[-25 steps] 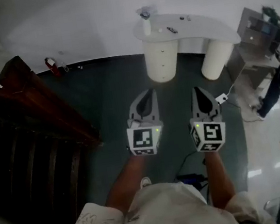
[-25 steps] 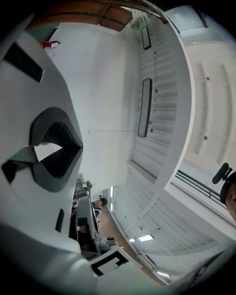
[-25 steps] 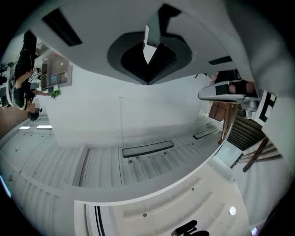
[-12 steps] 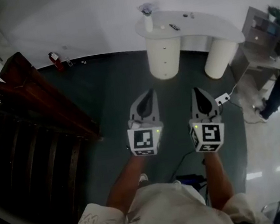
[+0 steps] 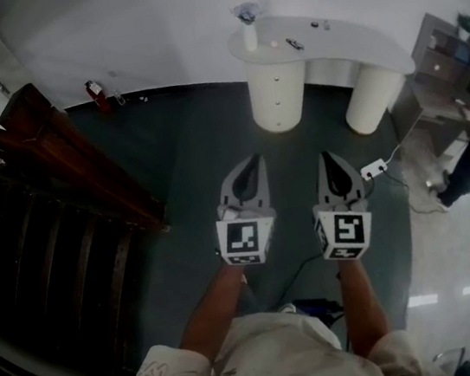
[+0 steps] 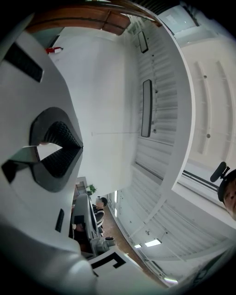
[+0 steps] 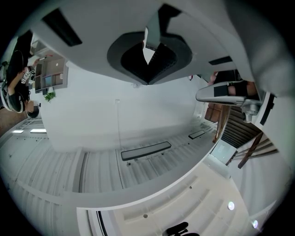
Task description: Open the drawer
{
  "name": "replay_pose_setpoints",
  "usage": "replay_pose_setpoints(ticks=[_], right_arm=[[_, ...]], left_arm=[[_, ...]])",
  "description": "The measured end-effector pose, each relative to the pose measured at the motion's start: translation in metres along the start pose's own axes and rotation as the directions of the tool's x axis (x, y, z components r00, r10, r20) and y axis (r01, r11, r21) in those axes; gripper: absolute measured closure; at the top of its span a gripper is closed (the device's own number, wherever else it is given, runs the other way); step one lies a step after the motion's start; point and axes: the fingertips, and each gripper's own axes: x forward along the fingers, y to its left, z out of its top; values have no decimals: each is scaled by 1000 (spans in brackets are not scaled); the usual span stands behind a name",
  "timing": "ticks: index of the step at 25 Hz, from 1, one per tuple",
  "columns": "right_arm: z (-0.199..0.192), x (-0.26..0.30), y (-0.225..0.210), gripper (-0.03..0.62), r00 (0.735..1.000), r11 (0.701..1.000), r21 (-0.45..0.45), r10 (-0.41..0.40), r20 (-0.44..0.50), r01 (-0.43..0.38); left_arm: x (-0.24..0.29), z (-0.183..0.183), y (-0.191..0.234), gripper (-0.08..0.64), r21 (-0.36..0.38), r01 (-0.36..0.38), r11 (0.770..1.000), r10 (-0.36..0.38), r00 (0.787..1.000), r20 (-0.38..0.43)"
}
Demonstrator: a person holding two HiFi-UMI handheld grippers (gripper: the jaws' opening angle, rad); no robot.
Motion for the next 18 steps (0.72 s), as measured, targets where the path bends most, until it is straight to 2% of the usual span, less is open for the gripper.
replay_pose_setpoints(ticks=[8,18], right_arm=[[-10,52,7,588,1000,1000,-14,-21,-8,21],[-8,175,33,588,998,998,-30,-63,-24,62]], left_arm=[[43,-19,35,565,-18,16,1000,-16,1000,21],[128,-36,130,565,-53,50,997,-48,998,34]])
